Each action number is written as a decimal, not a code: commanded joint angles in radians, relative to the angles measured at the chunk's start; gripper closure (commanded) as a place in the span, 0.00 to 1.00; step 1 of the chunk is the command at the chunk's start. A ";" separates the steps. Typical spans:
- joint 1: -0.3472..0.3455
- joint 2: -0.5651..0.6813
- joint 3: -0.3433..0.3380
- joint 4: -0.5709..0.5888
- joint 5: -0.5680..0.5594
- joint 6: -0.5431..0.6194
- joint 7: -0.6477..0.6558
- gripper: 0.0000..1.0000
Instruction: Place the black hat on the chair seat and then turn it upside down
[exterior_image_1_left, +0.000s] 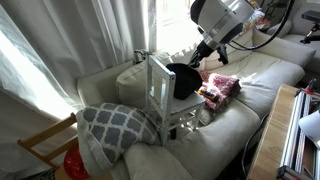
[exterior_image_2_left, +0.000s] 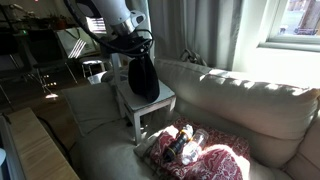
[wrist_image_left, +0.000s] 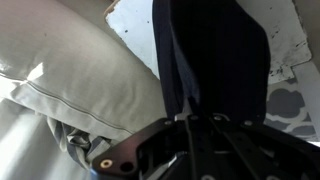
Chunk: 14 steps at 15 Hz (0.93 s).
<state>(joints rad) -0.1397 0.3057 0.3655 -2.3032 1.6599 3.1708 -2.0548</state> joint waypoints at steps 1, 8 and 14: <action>0.006 0.061 0.009 -0.030 0.003 -0.045 -0.033 0.99; -0.016 0.080 0.015 -0.092 -0.085 -0.265 0.001 0.99; -0.007 0.089 0.003 -0.104 -0.154 -0.342 -0.006 0.99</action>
<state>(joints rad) -0.1473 0.3829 0.3736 -2.3828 1.5558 2.8486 -2.0671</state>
